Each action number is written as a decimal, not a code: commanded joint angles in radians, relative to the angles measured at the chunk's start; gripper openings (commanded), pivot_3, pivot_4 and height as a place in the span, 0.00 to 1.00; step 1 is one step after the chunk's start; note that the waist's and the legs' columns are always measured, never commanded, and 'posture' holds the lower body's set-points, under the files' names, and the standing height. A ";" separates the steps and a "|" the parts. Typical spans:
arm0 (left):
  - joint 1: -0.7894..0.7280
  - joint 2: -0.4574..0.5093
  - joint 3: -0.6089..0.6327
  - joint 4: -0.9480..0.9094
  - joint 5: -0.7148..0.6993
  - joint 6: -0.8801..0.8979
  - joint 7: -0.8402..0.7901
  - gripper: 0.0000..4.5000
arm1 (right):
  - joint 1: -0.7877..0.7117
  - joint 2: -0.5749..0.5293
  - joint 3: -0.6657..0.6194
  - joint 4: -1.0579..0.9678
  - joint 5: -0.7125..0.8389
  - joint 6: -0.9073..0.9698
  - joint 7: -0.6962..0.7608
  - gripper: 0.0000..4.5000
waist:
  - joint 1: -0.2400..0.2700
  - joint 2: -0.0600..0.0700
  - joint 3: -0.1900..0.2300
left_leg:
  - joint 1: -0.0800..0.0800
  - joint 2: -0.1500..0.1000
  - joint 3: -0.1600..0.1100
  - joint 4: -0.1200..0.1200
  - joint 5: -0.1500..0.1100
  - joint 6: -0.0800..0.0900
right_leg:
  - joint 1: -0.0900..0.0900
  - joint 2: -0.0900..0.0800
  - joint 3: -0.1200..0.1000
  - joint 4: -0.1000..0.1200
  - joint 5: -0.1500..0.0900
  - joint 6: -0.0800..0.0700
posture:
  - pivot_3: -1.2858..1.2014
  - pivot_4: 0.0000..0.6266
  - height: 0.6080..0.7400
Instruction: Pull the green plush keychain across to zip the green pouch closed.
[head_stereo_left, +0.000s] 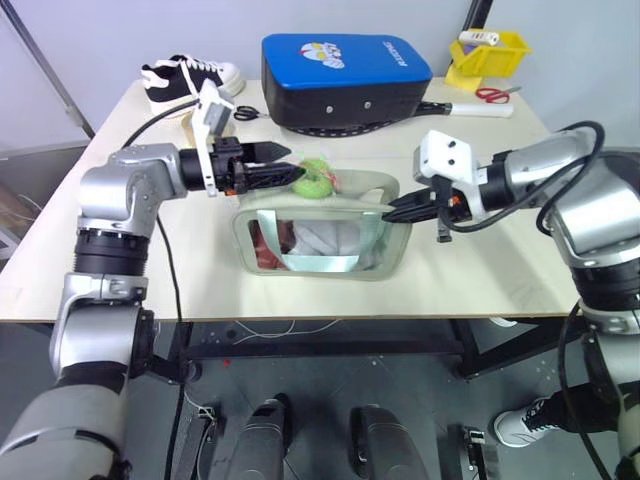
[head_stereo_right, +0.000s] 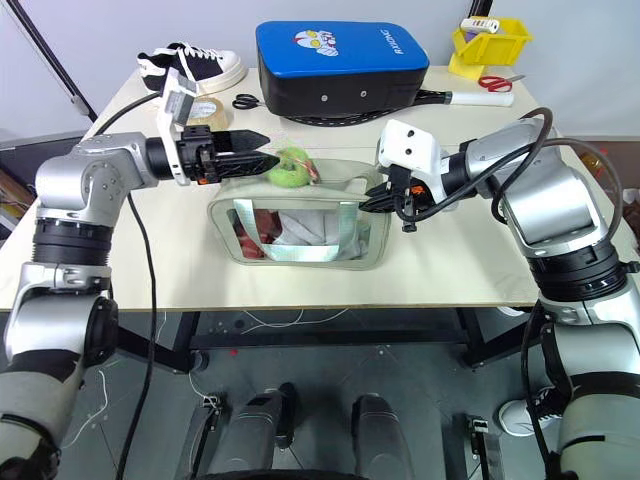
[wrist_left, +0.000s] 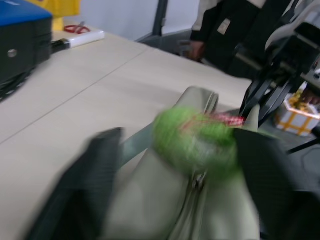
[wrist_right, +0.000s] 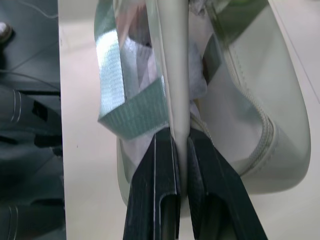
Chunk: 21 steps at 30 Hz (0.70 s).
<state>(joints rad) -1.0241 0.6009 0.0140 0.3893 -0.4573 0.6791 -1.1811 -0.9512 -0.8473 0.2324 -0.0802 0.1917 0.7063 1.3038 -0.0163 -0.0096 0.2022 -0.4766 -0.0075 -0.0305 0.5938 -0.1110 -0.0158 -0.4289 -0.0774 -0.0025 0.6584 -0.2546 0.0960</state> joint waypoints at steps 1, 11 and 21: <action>0.020 0.080 0.034 -0.027 0.017 -0.038 -0.019 0.98 | -0.024 -0.010 -0.019 -0.028 0.011 0.000 -0.006 0.00 | -0.001 0.000 0.000 | 0.000 0.001 0.000 0.000 0.000 0.000 | 0.000 0.000 0.000 0.000 0.000 0.000 | 0.52 0.24 0.88; 0.259 0.214 0.060 -0.222 -0.044 -0.050 -0.137 0.98 | -0.025 -0.007 -0.015 -0.023 0.012 -0.004 -0.006 0.00 | 0.005 0.000 0.000 | 0.000 0.002 0.001 -0.001 -0.001 -0.002 | 0.000 -0.004 0.000 -0.003 -0.001 -0.005 | 0.52 0.24 0.88; 0.308 0.164 0.019 -0.264 -0.001 -0.102 -0.073 0.00 | -0.038 -0.003 -0.014 -0.016 0.007 -0.005 -0.008 0.00 | 0.003 0.000 0.000 | -0.001 0.003 0.002 -0.001 0.000 0.000 | 0.000 -0.004 0.000 -0.003 -0.001 -0.005 | 0.52 0.24 0.88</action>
<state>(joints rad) -0.7166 0.7650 0.0305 0.1552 -0.4603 0.5967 -1.2575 -0.9521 -0.8477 0.2327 -0.0766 0.1905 0.7121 1.3005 -0.0134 -0.0094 0.2021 -0.4776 -0.0042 -0.0281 0.5925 -0.1113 -0.0162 -0.4290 -0.0812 -0.0026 0.6550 -0.2555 0.0907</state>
